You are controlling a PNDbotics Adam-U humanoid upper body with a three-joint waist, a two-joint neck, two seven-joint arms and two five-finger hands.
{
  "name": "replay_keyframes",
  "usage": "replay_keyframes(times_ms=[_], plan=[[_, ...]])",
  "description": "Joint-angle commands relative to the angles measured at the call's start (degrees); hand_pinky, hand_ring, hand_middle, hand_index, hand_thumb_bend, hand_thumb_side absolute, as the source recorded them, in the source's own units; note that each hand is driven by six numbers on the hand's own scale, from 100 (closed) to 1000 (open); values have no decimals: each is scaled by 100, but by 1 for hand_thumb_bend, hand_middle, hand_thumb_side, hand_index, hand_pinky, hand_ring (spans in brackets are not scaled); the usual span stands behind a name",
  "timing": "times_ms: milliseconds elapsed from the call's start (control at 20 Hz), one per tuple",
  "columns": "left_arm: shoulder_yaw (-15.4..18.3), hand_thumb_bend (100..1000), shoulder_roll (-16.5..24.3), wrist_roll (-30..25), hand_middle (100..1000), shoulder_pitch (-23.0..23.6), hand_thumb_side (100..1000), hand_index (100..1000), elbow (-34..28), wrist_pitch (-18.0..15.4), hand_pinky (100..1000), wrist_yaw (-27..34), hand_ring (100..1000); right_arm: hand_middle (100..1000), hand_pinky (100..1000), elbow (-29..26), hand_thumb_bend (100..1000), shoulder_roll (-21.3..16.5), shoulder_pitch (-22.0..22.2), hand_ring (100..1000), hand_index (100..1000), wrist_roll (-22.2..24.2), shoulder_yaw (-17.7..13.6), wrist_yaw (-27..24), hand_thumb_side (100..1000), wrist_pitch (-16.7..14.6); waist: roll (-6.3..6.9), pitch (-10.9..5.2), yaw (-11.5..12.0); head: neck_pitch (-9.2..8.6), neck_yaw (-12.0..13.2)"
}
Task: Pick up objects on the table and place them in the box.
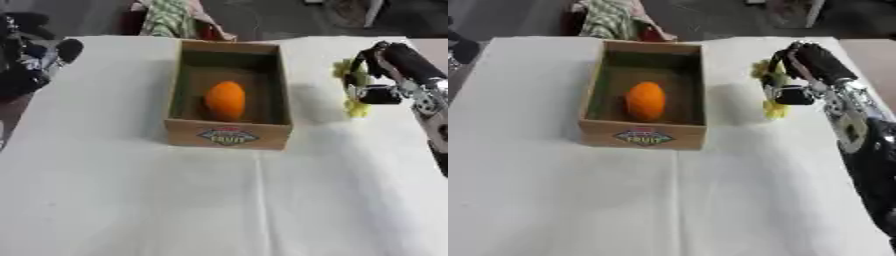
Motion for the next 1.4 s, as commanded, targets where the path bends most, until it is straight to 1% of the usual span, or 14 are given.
replay_keyframes(times_ms=[50,200,400,500,600,700,950,1000,1100,1150,1300,1400], plan=[[91,751,116,20,576,-69,466,745,-117,-17,763,15,392,184,407,-245,100,-70,-202,460,304,-16,-22,-167,198,-27,1,-122,6,48,-26],[94,752,105,27,576,-71,466,745,-131,-17,763,21,392,183,406,-361,100,14,-419,459,303,2,12,-287,196,-64,1,-131,9,51,-42],[93,753,101,27,576,-73,466,744,-135,-16,761,26,393,182,403,-404,100,44,-498,457,303,47,32,-355,185,-66,2,-137,13,53,-54],[62,753,54,6,575,-98,466,742,-145,-21,762,38,391,184,402,-532,100,202,-659,456,306,58,164,-398,172,-160,7,-176,99,65,-169],[68,753,41,11,575,-108,466,742,-158,-20,762,43,391,184,402,-475,100,421,-933,456,306,161,228,-360,172,-224,11,-176,104,53,-186],[76,753,43,21,575,-109,466,742,-166,-17,762,46,391,184,402,-350,100,506,-1097,456,306,204,227,-322,172,-258,13,-170,95,44,-181],[78,753,44,26,575,-109,466,742,-171,-13,762,48,391,184,402,-260,100,536,-1157,456,306,180,216,-279,172,-306,14,-168,91,41,-179],[75,759,35,24,571,-118,467,740,-178,-17,762,52,390,191,410,-258,100,557,-1176,460,313,185,229,-273,186,-318,19,-165,106,34,-211],[32,760,-47,-6,571,-211,466,740,-217,-29,761,79,390,192,411,-158,100,755,-1340,461,314,296,395,-228,190,-432,33,-133,266,-10,-389],[21,760,-70,-15,571,-233,466,740,-223,-26,761,86,390,195,414,-48,100,881,-1391,464,317,359,441,-189,196,-490,31,-126,305,-19,-422],[18,761,-87,-24,570,-245,466,740,-236,-17,762,88,390,205,418,283,100,1289,-1418,470,331,470,434,47,199,-569,23,-118,317,-29,-424],[24,761,-91,-22,569,-243,466,740,-243,-15,762,88,389,219,433,431,100,1445,-1397,480,347,481,402,240,202,-584,16,-113,321,-45,-422]])
